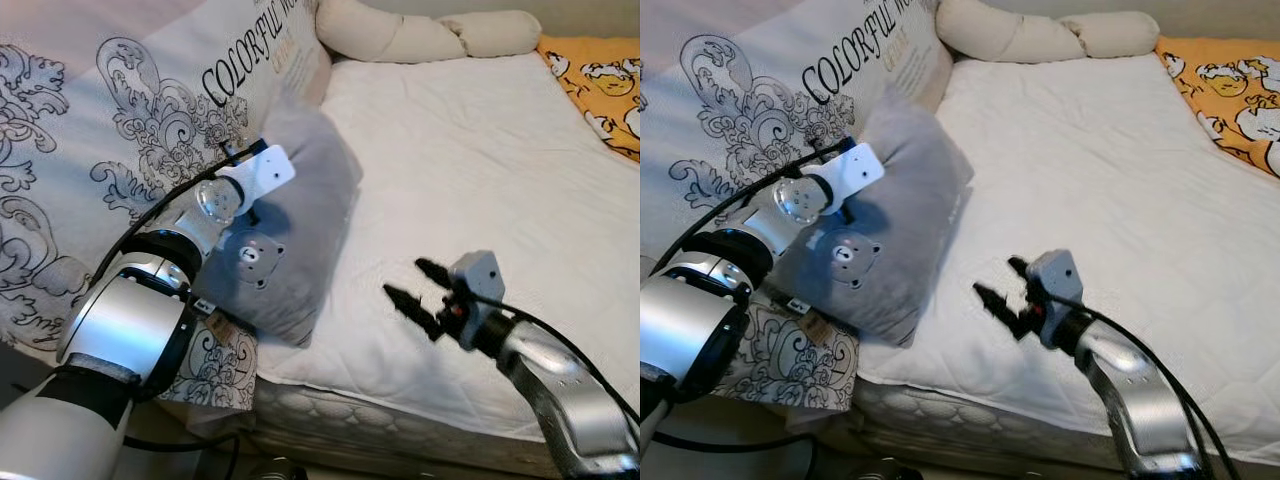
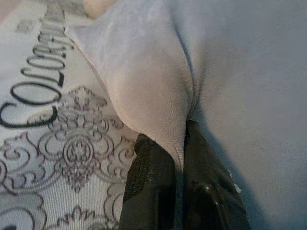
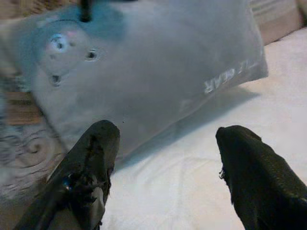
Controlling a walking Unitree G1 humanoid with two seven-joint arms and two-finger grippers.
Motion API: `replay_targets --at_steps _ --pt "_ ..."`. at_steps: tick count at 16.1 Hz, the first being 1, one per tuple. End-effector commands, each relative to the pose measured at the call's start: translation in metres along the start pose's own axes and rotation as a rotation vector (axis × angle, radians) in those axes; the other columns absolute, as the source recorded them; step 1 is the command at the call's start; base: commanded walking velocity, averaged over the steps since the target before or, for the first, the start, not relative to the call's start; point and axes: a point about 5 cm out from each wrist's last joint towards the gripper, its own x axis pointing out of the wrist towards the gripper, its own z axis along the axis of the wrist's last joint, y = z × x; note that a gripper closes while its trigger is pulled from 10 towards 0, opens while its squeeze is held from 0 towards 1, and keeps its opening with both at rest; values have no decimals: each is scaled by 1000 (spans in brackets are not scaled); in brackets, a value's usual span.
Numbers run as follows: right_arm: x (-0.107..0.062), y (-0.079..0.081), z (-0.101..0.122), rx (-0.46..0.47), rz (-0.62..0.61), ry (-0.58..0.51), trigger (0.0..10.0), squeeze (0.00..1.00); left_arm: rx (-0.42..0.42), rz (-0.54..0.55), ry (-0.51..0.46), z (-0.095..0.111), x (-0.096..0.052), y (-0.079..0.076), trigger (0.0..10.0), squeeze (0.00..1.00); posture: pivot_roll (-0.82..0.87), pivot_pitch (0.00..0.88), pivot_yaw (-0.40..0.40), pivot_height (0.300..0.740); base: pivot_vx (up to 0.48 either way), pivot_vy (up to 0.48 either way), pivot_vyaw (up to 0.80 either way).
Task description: Clean up the room
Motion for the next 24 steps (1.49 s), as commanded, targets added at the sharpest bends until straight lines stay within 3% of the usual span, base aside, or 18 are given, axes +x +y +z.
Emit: replay_targets --at_steps 1,3,4,5,8,13,15,16,17,19,20,22,23,24 --pt "1 5 6 2 42 -17 10000 0 6 16 37 -9 -2 6 10000 0 -104 0 147 740 0 0 0" --pt "0 5 7 -7 65 -8 10000 0 -5 38 38 -11 -3 8 10000 0 -104 0 141 740 0 0 0" --pt "1 5 8 -9 70 -5 10000 0 -10 35 30 -10 -3 9 10000 114 -104 0 141 740 0 0 0" --pt "1 5 8 -11 72 -2 10000 0 -23 29 26 -9 -3 10 10000 1000 -103 0 141 740 0 0 0" --pt "5 6 12 -7 100 -29 10000 0 -20 47 39 -10 -5 20 10000 1000 -98 0 159 740 0 0 0" --pt "12 6 17 -15 148 -56 10000 0 -109 132 32 -14 -14 50 10000 1000 -76 0 164 740 0 0 0" --pt "12 -2 14 -17 61 -61 10000 0 -441 174 -139 -3 -17 63 10000 1000 -23 0 146 740 0 0 0" --pt "15 -5 12 14 -45 -89 10000 0 -592 174 -249 1 -18 61 10000 1000 -17 0 141 740 0 0 0" --pt "17 -6 14 21 -91 -107 10000 0 -624 168 -283 1 -18 58 10000 1000 -12 0 131 740 0 0 0" --pt "25 -5 25 96 -196 -194 10000 0 -781 122 -402 1 -16 27 10000 1000 13 0 108 740 0 0 0" --pt "26 -3 24 105 -199 -190 10000 0 -805 115 -422 1 -16 19 10000 1000 19 0 102 740 0 -244 0" --pt "35 -8 12 130 -393 -115 10000 0 -885 148 -451 -2 -34 -28 10000 1000 32 0 67 740 0 -474 0" --pt "35 -10 10 148 -446 -107 10000 0 -906 165 -446 -3 -39 -35 10000 1000 43 0 53 740 0 -480 0" --pt "33 -13 5 147 -540 -89 10000 0 -901 216 -400 -10 -52 -52 10000 1000 65 0 34 740 0 -480 0"
